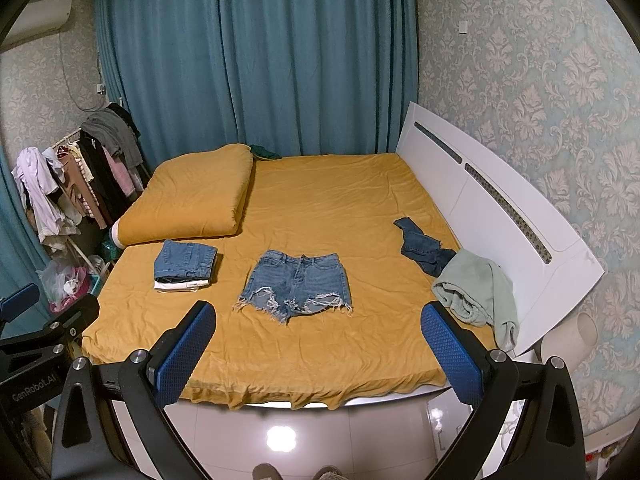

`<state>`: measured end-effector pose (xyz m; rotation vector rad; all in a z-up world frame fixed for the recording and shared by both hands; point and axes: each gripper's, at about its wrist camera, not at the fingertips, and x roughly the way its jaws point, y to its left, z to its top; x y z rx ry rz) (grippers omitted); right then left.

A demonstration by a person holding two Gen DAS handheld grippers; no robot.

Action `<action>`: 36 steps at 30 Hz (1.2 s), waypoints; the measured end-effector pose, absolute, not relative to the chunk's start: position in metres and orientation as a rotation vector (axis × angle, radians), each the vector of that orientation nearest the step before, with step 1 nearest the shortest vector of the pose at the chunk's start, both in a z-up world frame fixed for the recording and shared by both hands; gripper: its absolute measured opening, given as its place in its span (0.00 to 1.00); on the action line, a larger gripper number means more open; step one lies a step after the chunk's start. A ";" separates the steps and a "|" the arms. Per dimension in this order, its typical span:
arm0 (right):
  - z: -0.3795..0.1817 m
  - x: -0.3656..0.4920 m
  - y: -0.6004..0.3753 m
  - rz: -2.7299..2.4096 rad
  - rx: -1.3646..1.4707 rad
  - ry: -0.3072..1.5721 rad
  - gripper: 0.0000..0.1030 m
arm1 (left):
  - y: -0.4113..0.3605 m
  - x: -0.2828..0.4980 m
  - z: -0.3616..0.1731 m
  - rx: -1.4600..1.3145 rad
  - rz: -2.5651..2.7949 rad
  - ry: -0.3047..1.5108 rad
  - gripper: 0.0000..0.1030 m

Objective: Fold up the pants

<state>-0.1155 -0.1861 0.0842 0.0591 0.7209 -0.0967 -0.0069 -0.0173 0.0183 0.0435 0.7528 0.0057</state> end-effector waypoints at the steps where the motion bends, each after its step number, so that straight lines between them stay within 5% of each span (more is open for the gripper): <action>1: 0.086 -0.116 -0.187 -0.095 0.058 0.720 1.00 | -0.015 -0.008 0.017 0.043 0.006 0.750 1.00; 21: 0.054 -0.073 -0.250 -0.058 0.118 0.746 1.00 | -0.042 0.030 -0.011 -0.017 0.081 0.761 1.00; 28: -0.019 0.007 -0.282 -0.065 0.198 0.826 1.00 | -0.042 0.107 -0.064 0.017 0.149 0.834 1.00; 36: -0.144 0.149 -0.297 -0.058 0.257 0.972 1.00 | -0.038 0.252 -0.184 0.078 0.170 0.999 1.00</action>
